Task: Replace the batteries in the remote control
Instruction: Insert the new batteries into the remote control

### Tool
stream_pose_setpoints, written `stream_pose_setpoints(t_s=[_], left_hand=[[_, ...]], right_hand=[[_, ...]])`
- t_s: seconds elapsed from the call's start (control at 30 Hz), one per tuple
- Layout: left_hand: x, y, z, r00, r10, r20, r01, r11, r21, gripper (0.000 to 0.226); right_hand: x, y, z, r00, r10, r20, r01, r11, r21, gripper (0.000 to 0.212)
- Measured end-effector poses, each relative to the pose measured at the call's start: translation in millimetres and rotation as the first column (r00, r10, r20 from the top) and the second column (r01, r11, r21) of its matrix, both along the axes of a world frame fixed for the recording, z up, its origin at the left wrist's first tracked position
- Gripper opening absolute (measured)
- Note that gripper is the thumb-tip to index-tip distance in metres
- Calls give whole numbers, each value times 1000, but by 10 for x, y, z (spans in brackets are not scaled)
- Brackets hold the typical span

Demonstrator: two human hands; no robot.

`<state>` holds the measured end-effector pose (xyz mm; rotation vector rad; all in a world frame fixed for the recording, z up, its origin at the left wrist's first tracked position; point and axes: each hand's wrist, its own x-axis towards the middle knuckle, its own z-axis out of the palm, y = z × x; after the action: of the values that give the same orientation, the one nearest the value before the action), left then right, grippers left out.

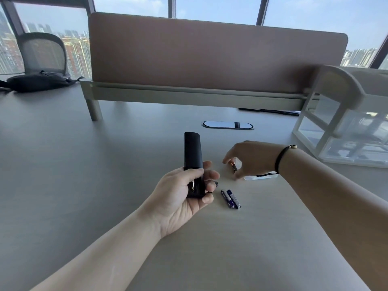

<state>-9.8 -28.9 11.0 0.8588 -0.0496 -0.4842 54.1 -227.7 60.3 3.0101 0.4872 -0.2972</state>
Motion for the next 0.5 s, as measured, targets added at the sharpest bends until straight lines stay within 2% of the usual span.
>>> stream_pose_setpoints(t_s=[0.23,0.33,0.37,0.43,0.5], left_hand=[[-11,18,-1,999,16,40,-20,996,87,36],[-17,15,-5,998,23,55,-29,994,102,40],[-18,13,-7,998,24,57,-30,994,105,41],[-20,13,-5,998,21,53,-27,994,102,41],[-26,15,1,999,12,41,-15,997,73,40]], right_hand=[[-12,-4,10,1000,8,30,-8,1000,-1,48],[-36,17,19,990,15,141,-24,998,62,45],[-59,29,29,979,5,203,-32,991,130,45],[-166,63,26,950,-56,307,-65,927,371,44],[-370,113,-33,937,-139,321,-96,782,616,37]])
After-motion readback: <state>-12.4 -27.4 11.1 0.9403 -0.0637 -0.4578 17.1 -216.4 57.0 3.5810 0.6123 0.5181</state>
